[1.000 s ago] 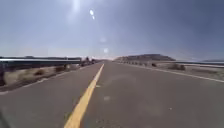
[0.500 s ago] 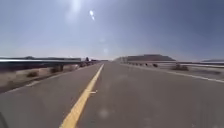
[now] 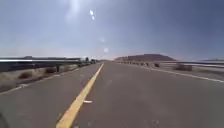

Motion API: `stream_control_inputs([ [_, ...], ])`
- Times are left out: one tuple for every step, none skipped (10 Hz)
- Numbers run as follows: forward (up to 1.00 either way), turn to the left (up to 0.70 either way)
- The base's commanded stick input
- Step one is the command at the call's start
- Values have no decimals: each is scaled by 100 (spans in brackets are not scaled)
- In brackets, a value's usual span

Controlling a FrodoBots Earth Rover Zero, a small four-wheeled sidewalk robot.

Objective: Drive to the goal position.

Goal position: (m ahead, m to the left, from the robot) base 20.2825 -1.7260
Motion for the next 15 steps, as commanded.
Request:
stream_control_inputs([
  [85, 0],
  [85, 0],
  [85, 0],
  [85, 0],
  [85, 0],
  [85, 0],
  [85, 0],
  [85, 0],
  [85, 0],
  [85, 0],
  [85, 0],
  [85, 0],
  [85, 1],
  [85, 8],
  [85, 34],
])
